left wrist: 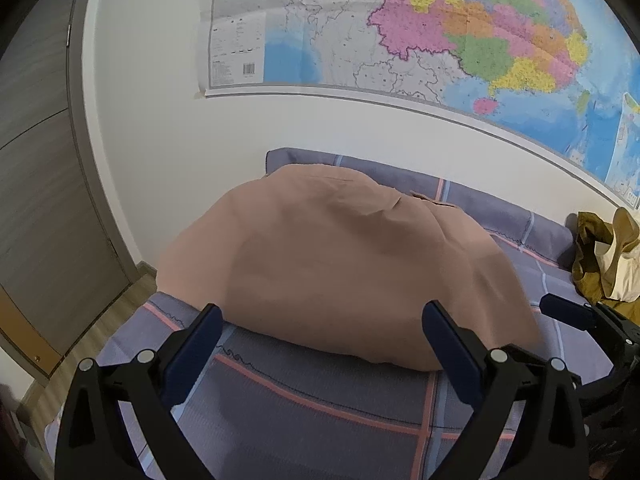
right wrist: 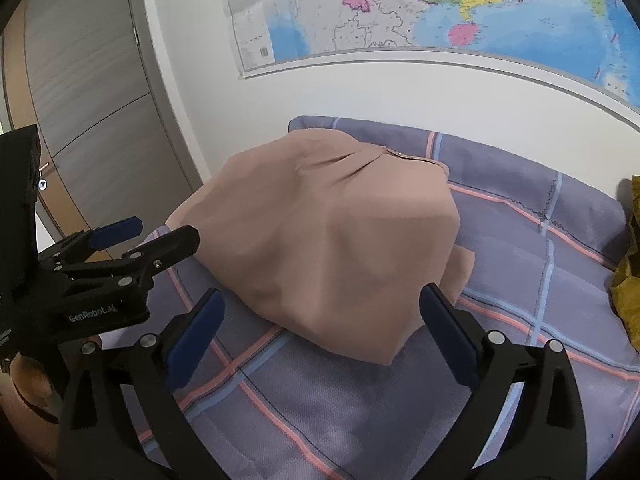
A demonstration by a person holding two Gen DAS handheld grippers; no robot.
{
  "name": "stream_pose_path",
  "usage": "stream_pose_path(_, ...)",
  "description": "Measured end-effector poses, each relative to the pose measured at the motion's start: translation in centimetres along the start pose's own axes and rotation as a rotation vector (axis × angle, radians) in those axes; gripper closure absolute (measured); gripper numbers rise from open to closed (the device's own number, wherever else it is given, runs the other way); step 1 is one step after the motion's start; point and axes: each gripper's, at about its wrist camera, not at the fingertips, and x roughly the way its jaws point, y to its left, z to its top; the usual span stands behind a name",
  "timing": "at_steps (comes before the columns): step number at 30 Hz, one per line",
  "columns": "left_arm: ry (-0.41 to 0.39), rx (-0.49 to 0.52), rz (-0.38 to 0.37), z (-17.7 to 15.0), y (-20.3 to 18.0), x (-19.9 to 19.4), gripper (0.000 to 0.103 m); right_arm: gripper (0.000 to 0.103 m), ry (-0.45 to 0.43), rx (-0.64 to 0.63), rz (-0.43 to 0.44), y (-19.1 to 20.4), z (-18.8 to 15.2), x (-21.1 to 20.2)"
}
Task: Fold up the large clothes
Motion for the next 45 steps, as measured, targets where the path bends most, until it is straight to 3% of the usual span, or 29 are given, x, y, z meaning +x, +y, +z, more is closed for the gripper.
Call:
stream_pose_path(17,-0.002,-0.035,0.002,-1.7,-0.6,-2.5,0.007,0.005,-0.087,0.006,-0.027,0.5,-1.6,-4.3)
stream_pose_path(45,-0.034,-0.003,-0.002,-2.2,-2.5,-5.4,0.007,0.005,-0.103,0.009,-0.053,0.8,-3.2,-7.0)
